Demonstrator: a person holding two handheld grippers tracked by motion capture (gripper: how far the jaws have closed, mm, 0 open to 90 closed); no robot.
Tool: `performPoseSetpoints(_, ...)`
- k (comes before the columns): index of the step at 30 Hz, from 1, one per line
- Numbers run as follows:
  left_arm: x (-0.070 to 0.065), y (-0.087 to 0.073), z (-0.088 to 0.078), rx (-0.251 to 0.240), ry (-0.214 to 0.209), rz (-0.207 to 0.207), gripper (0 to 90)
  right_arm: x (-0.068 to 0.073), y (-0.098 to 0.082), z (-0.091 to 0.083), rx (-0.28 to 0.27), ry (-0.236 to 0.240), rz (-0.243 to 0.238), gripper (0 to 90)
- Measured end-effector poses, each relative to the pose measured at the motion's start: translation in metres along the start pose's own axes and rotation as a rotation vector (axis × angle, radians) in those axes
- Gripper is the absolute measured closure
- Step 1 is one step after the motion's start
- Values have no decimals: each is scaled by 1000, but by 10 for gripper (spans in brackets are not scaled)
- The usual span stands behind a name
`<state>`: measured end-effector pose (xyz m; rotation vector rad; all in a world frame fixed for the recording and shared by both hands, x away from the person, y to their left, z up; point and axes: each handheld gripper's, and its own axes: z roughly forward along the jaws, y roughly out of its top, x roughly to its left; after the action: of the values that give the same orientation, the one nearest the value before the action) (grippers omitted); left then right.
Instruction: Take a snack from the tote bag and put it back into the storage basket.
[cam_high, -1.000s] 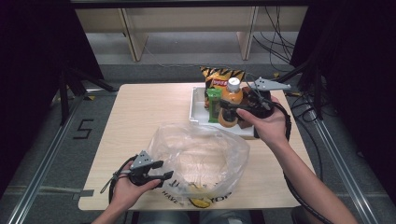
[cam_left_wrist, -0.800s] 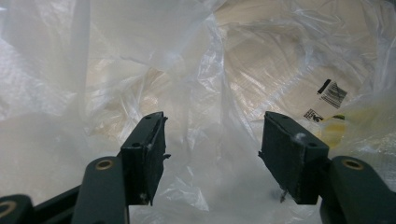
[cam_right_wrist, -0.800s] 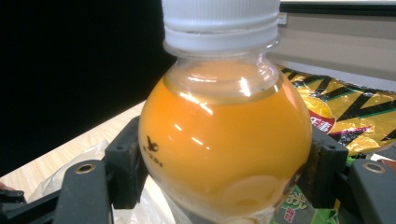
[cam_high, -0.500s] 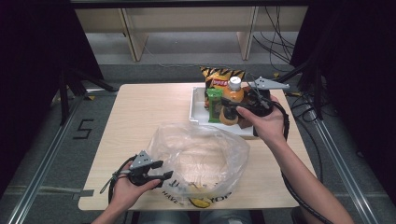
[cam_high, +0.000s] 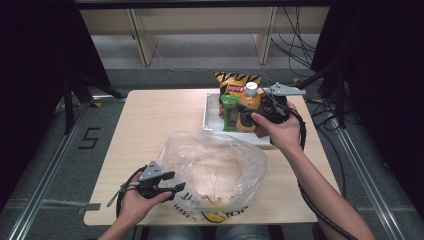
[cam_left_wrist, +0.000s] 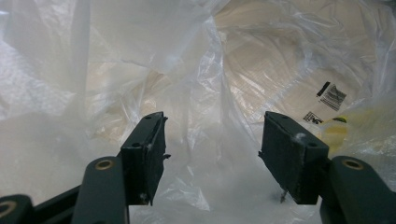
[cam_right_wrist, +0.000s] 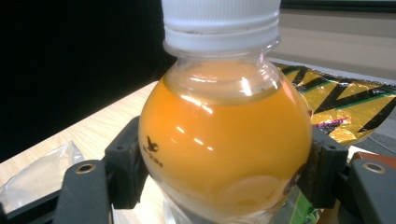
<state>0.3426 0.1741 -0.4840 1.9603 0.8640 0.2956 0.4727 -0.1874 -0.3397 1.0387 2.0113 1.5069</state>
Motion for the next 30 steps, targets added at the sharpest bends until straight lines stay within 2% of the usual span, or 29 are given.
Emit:
performPoseSetpoints(1, 0, 0, 0, 1, 7, 2, 394, -2, 0, 1, -4, -5, -9, 313)
performPoseSetpoints(2, -2, 0, 1, 4, 6, -16, 395, -3, 0, 3, -12, -12, -18, 313)
performPoseSetpoints(3, -2, 0, 1, -1, 4, -10, 394, -3, -1, 3, -12, -24, -22, 313)
performPoseSetpoints(4, -1, 0, 1, 6, 3, -10, 394, -3, 0, 4, 0, -19, -2, 313)
performPoseSetpoints(6, -1, -1, 3, -4, -3, 0, 394, -4, -1, 6, -5, -32, -7, 313)
performPoseSetpoints(7, -1, 0, 2, 11, 2, 0, 394, -4, -2, 7, 2, -37, 11, 313)
performPoseSetpoints(8, -1, 0, 2, 0, -6, 2, 394, -5, -2, 7, 2, -41, 4, 313)
performPoseSetpoints(12, -2, 0, 0, 14, 0, -1, 394, -7, -5, 11, 2, -54, -9, 313)
performPoseSetpoints(13, -2, -1, 0, 13, -2, 1, 394, -6, -5, 11, 8, -59, 8, 313)
performPoseSetpoints(16, -2, -1, -1, 12, -8, 4, 394, -7, -8, 13, -4, -69, -2, 313)
performPoseSetpoints(17, -2, -1, -1, 12, -8, 4, 394, -7, -8, 13, 10, -67, -1, 313)
performPoseSetpoints(18, -3, -1, 0, 12, -5, -11, 394, -7, -9, 14, 12, -60, 9, 313)
performPoseSetpoints(20, -2, -2, -1, 19, -12, -14, 394, -7, -10, 16, 13, -76, 20, 312)
performPoseSetpoints(21, -3, -2, -1, 18, -11, -15, 394, -9, -11, 17, 14, -67, 5, 313)
performPoseSetpoints(22, -3, -2, 0, 3, -5, -12, 394, -10, -11, 18, 7, -81, 5, 313)
performPoseSetpoints(23, -2, -1, 0, 5, -4, 5, 395, -10, -11, 19, 15, -77, 18, 313)
performPoseSetpoints(25, -3, -2, 0, 0, -6, -14, 394, -10, -13, 20, 18, -78, 33, 312)
performPoseSetpoints(27, -3, -2, 0, 11, -12, -15, 395, -12, -14, 22, 21, -85, 25, 312)
performPoseSetpoints(29, -2, -2, 0, -5, -5, 7, 395, -14, -15, 24, 26, -91, 19, 313)
performPoseSetpoints(30, -2, -2, -1, 2, -5, 8, 394, -13, -15, 24, 47, -95, 43, 312)
